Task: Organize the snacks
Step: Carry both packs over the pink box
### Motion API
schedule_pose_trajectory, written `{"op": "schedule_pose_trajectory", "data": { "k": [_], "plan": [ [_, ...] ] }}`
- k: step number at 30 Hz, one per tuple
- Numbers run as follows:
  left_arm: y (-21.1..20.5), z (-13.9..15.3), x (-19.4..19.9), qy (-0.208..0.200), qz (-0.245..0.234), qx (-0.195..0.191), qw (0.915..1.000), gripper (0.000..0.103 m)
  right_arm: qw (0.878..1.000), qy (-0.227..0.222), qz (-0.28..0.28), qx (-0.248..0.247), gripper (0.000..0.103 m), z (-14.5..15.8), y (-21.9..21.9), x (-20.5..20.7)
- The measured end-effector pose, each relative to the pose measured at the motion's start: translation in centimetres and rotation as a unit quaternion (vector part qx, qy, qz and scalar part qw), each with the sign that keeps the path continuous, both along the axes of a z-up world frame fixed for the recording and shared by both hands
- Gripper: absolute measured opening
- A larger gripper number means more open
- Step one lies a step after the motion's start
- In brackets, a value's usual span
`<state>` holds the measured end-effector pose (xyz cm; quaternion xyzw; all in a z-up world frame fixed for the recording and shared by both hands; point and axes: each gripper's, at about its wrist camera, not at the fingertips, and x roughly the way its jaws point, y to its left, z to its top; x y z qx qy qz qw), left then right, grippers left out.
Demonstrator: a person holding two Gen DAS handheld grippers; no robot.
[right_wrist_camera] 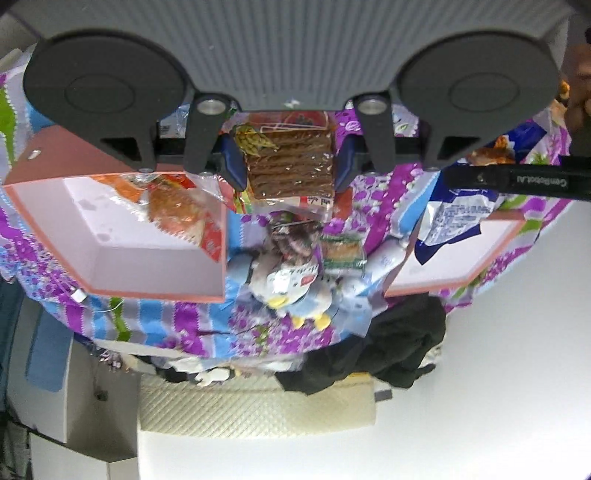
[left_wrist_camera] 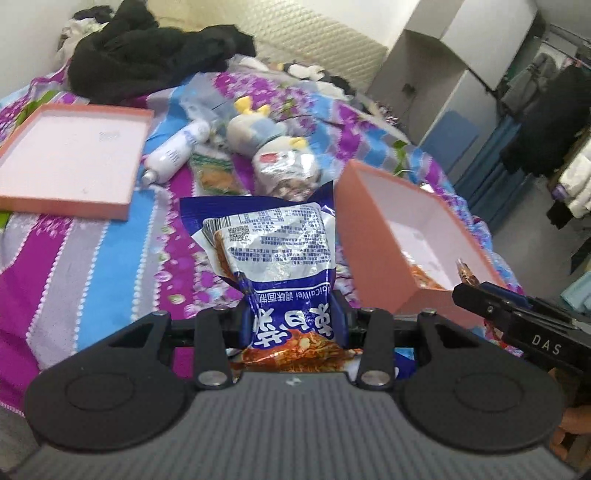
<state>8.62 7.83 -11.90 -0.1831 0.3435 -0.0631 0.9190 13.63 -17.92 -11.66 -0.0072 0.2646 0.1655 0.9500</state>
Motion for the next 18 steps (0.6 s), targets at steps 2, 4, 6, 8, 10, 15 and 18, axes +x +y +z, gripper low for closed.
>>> {"op": "schedule_pose_trajectory", "data": {
  "k": [2, 4, 6, 8, 10, 15, 18],
  "plan": [
    [-0.8, 0.7, -0.2, -0.007, -0.01, -0.001, 0.9999, 0.046, 1.0, -0.006, -0.009, 0.003, 0.054, 0.5, -0.8, -0.6],
    [-1.9, 1.3, -0.3, -0.013, -0.023, -0.001, 0.9996, 0.046, 1.0, -0.012, -0.02, 0.004, 0.054, 0.9, -1.7, -1.0],
    [-2.9, 1.7, -0.3, -0.016, -0.035, -0.003, 0.9993, 0.046, 0.999, -0.015, -0.031, 0.006, 0.054, 1.2, -2.6, -1.4],
    [-4.0, 2.0, -0.2, -0.02, -0.047, -0.007, 0.9987, 0.046, 0.999, -0.018, -0.046, 0.006, 0.054, 1.4, -3.6, -1.9],
    [-5.1, 2.3, 0.0, -0.024, -0.059, -0.01, 0.9979, 0.046, 0.998, -0.02, -0.061, 0.005, 0.054, 1.5, -4.8, -2.1],
    [-7.2, 2.7, 1.1, -0.029, -0.084, -0.015, 0.996, 0.046, 0.995, -0.022, -0.096, 0.005, 0.054, 1.7, -7.3, -2.6],
    [-8.2, 2.8, 2.2, -0.03, -0.097, -0.018, 0.9947, 0.046, 0.993, -0.022, -0.112, 0.006, 0.054, 1.7, -8.5, -2.5]
  ]
}}
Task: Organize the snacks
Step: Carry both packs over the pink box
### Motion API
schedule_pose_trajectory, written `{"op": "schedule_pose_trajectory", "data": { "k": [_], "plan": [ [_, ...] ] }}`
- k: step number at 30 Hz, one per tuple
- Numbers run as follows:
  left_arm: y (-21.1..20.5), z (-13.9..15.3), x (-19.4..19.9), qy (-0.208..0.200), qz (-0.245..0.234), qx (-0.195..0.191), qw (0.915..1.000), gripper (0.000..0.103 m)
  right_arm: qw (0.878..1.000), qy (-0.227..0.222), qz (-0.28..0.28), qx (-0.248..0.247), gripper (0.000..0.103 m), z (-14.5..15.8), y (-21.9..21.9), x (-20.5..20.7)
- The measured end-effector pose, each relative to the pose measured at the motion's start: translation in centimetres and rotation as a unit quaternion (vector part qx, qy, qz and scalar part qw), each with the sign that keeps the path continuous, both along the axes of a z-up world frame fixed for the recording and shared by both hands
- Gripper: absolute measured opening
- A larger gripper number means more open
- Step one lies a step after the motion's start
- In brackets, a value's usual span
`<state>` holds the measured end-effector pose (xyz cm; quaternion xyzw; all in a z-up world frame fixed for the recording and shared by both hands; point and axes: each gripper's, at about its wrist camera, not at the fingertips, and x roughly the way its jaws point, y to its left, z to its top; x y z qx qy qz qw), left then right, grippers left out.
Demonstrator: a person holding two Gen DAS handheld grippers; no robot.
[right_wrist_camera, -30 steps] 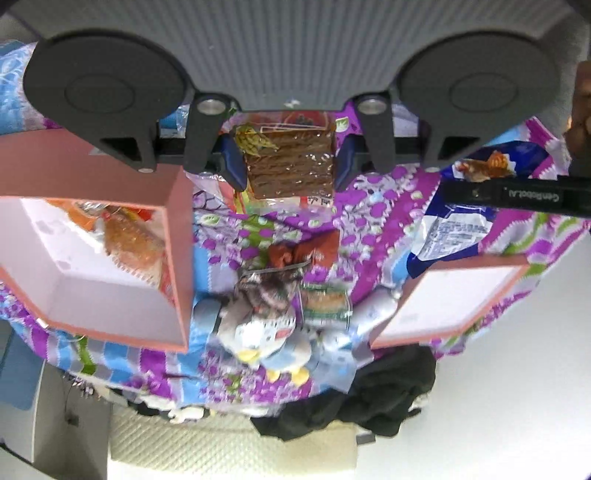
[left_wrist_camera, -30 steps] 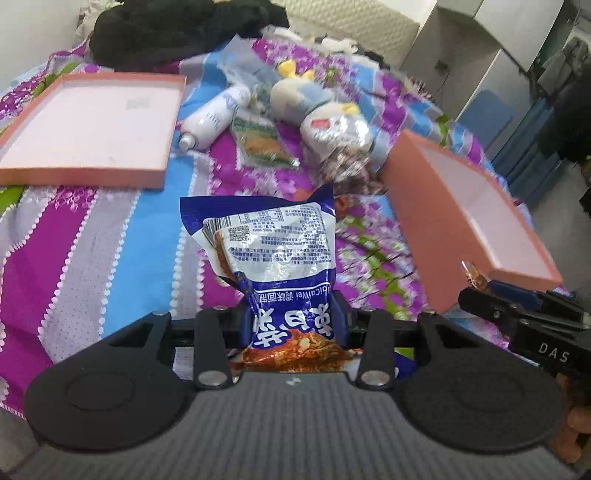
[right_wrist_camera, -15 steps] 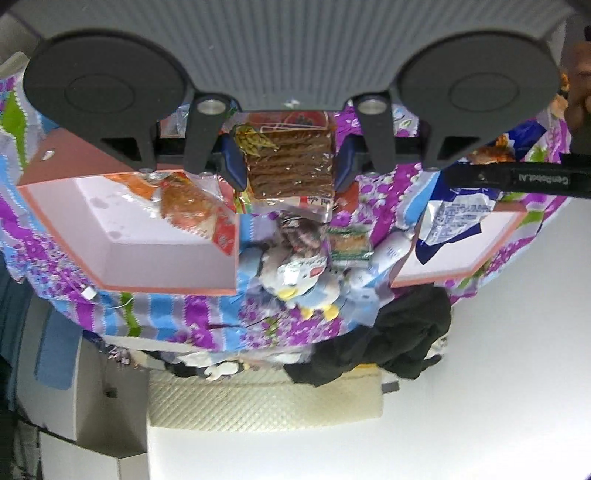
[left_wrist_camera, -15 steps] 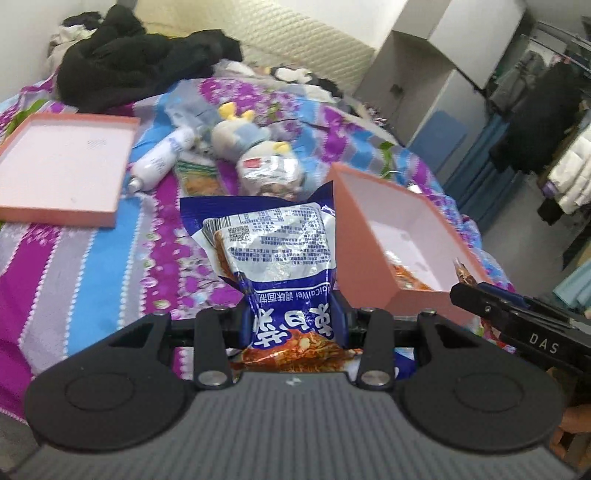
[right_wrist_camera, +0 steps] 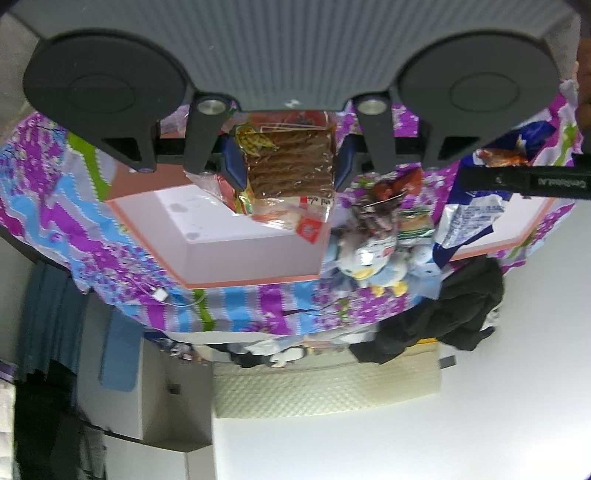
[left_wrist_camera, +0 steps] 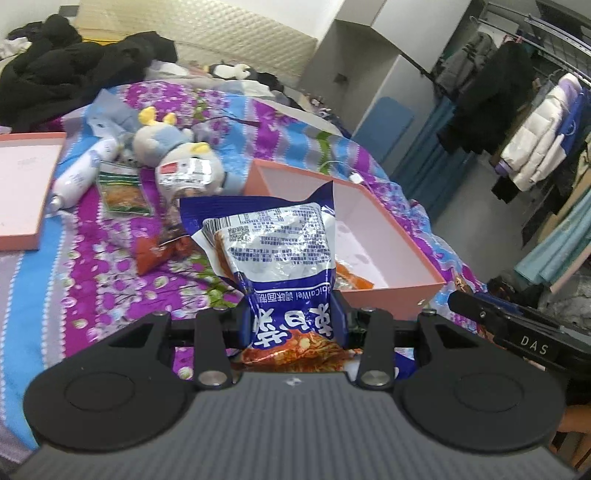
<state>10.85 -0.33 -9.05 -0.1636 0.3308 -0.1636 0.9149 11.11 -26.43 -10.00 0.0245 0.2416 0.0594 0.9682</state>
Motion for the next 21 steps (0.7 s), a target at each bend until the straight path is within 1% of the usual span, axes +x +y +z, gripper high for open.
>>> {"op": "schedule_pose_trajectory", "data": {
  "k": [6, 11, 18, 21],
  "plan": [
    [-2.6, 0.5, 2.6, -0.005, -0.025, 0.002, 0.9997, 0.046, 1.0, 0.004, -0.018, 0.002, 0.054, -0.3, -1.9, 1.2],
    [-4.8, 1.2, 5.9, -0.007, -0.044, 0.001, 0.999, 0.046, 1.0, 0.006, -0.026, 0.002, 0.054, -0.2, -3.4, 3.2],
    [-8.2, 1.8, 11.7, -0.007, -0.066, 0.003, 0.9978, 0.046, 0.999, 0.011, -0.03, -0.004, 0.054, -0.3, -5.5, 8.1],
    [-9.4, 1.6, 14.4, -0.001, -0.07, 0.004, 0.9975, 0.046, 0.999, 0.013, -0.028, -0.006, 0.054, -0.6, -6.2, 10.5]
  ]
}}
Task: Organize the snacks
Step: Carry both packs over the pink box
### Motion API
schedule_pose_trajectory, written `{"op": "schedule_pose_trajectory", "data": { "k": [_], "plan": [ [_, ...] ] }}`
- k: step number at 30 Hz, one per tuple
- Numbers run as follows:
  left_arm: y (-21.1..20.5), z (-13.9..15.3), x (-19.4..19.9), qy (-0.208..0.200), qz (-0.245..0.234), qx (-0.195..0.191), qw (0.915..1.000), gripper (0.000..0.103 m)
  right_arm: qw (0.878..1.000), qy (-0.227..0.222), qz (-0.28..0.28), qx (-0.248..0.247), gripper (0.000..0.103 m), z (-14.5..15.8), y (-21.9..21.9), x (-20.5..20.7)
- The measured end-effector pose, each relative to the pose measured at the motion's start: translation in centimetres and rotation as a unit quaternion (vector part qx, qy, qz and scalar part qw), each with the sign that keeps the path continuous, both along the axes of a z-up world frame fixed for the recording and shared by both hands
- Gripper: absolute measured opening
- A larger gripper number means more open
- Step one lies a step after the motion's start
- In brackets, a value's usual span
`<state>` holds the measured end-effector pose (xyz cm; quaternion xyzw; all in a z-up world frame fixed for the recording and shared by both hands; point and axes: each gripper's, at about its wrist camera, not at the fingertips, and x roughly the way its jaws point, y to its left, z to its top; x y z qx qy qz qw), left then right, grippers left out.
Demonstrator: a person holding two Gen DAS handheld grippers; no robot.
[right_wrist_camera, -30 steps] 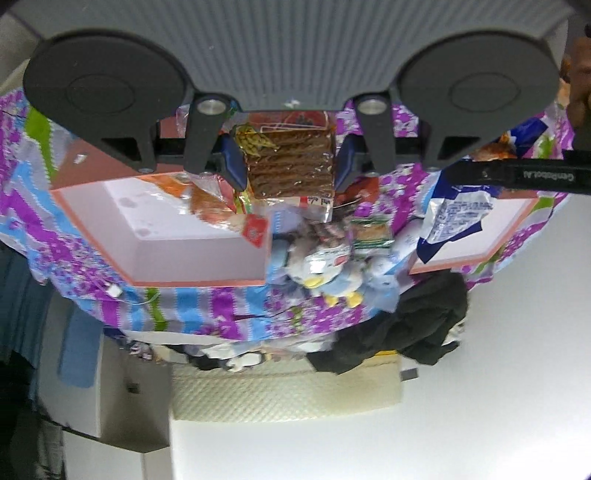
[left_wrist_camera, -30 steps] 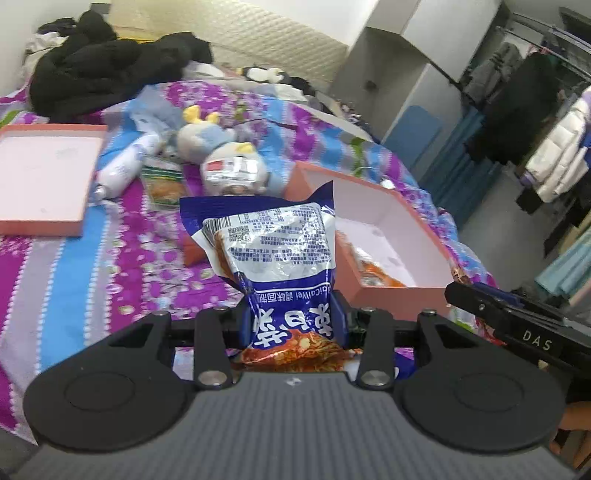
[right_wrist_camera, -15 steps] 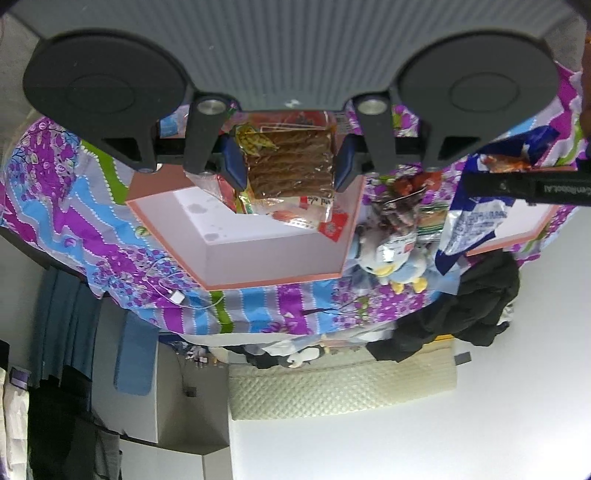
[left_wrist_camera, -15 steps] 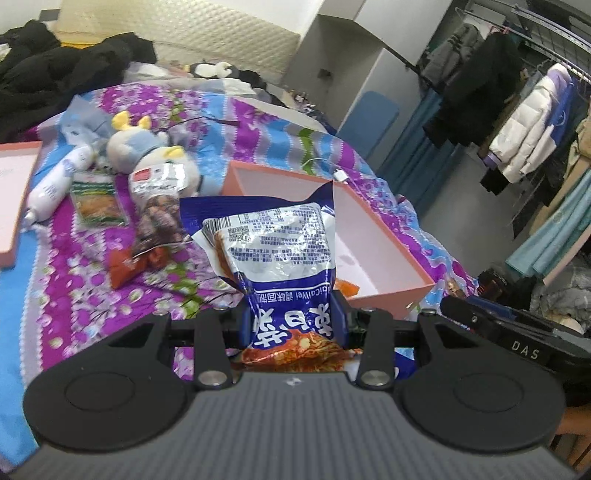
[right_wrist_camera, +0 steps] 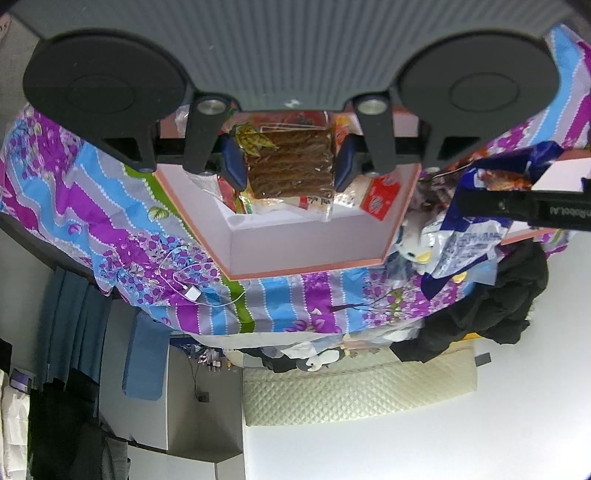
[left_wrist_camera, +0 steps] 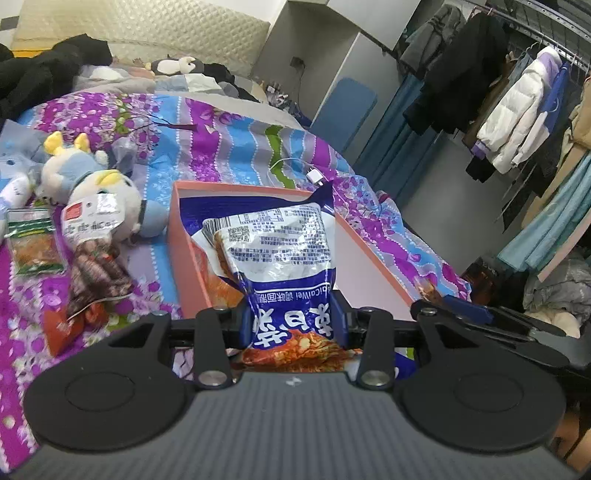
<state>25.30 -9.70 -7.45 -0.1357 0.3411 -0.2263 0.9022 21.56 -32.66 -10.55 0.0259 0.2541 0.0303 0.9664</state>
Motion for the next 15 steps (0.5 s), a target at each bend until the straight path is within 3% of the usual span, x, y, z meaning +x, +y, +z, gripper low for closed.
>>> {"op": "schedule_pose_trajectory", "data": {
  "k": [15],
  "plan": [
    [-4.6, -3.4, 11.3, 0.041, -0.032, 0.017, 0.9985, 0.048, 0.999, 0.048, -0.003, 0.004, 0.055, -4.1, -3.0, 10.4]
  ]
}}
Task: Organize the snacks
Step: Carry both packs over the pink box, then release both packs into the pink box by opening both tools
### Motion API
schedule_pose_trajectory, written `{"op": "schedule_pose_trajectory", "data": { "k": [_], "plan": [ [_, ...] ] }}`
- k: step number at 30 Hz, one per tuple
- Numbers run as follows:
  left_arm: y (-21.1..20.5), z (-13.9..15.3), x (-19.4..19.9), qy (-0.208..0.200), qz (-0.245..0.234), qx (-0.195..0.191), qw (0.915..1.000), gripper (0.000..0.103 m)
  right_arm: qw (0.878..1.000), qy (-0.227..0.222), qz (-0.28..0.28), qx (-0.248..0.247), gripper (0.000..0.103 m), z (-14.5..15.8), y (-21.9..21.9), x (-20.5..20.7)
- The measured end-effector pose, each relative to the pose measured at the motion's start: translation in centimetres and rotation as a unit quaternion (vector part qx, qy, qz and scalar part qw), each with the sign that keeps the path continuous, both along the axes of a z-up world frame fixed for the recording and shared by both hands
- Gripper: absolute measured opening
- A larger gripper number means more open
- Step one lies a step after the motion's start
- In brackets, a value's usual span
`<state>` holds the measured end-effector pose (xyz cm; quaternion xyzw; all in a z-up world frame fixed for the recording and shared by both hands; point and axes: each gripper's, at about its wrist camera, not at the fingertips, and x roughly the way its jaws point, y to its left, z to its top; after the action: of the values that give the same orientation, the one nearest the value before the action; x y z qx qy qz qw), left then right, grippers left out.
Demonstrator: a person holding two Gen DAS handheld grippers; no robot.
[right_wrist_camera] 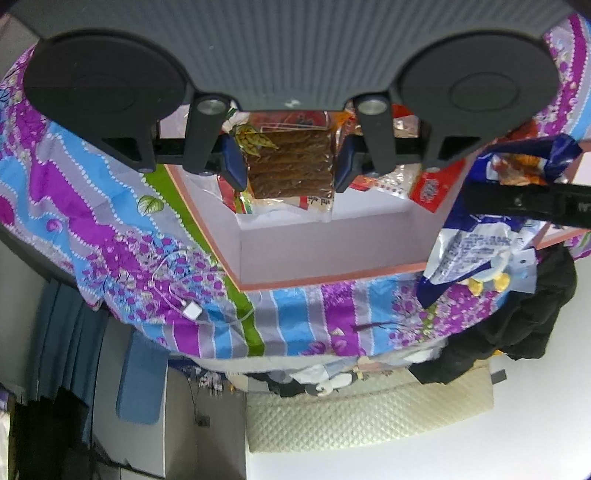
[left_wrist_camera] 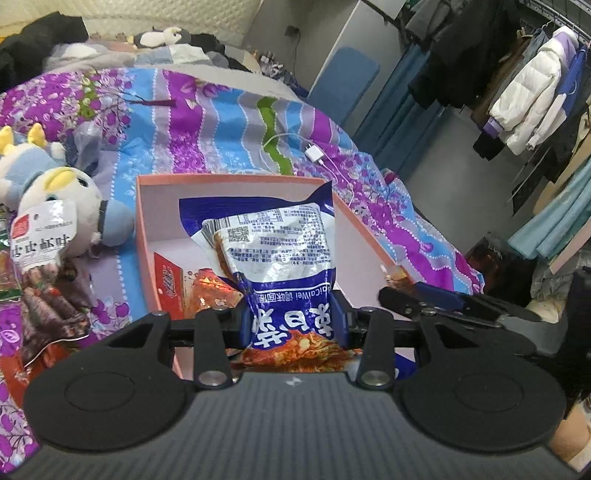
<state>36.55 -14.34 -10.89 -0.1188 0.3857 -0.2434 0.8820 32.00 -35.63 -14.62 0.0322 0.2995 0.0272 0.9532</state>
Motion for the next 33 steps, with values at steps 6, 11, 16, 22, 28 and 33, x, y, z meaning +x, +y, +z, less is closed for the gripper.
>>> {"op": "schedule_pose_trajectory", "data": {
  "k": [6, 11, 16, 22, 28, 33],
  "plan": [
    [0.3, -0.6, 0.8, -0.002, 0.008, 0.013, 0.9999, 0.075, 0.999, 0.042, -0.01, 0.016, 0.072, -2.2, -0.3, 2.2],
    [1.5, 0.4, -0.7, -0.02, 0.019, 0.015, 0.9995, 0.076, 0.999, 0.031, -0.006, 0.018, 0.075, -1.7, 0.1, 1.1],
    [3.2, 2.1, -3.6, -0.04, 0.032, 0.012, 0.9986, 0.076, 1.0, 0.013, -0.002, 0.02, 0.075, 0.2, 1.0, -1.3],
    [5.3, 4.0, -8.3, -0.061, 0.043, 0.007, 0.9972, 0.076, 1.0, -0.009, 0.012, 0.02, 0.075, 2.2, 3.0, -5.0],
    [7.4, 5.9, -12.9, -0.087, 0.051, 0.011, 0.9949, 0.076, 0.999, -0.029, 0.022, 0.027, 0.075, 3.8, 4.7, -8.7],
    [9.1, 6.9, -16.3, -0.106, 0.067, 0.017, 0.992, 0.076, 0.998, -0.042, 0.032, 0.028, 0.075, 4.8, 6.1, -11.3]
  ]
}}
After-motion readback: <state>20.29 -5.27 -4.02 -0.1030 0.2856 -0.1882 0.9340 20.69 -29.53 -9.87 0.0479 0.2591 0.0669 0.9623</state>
